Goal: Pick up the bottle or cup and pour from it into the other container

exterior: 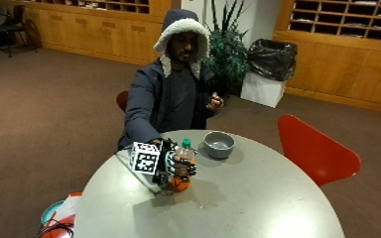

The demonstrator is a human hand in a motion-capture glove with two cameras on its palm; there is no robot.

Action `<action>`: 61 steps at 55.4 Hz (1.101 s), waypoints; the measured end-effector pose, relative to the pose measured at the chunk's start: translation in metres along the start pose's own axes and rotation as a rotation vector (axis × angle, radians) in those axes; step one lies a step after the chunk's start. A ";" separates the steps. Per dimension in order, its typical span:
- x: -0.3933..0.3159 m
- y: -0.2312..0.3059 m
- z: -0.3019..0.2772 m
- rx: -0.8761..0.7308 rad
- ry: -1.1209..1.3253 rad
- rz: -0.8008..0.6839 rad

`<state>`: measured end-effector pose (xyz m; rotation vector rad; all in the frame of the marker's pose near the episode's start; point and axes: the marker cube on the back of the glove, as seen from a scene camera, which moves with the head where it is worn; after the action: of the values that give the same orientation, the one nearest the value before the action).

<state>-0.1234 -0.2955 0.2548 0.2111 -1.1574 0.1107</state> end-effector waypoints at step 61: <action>-0.197 0.052 0.072 -0.389 1.364 -0.630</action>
<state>-0.2762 -0.2567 0.1076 0.0978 0.2857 -0.4728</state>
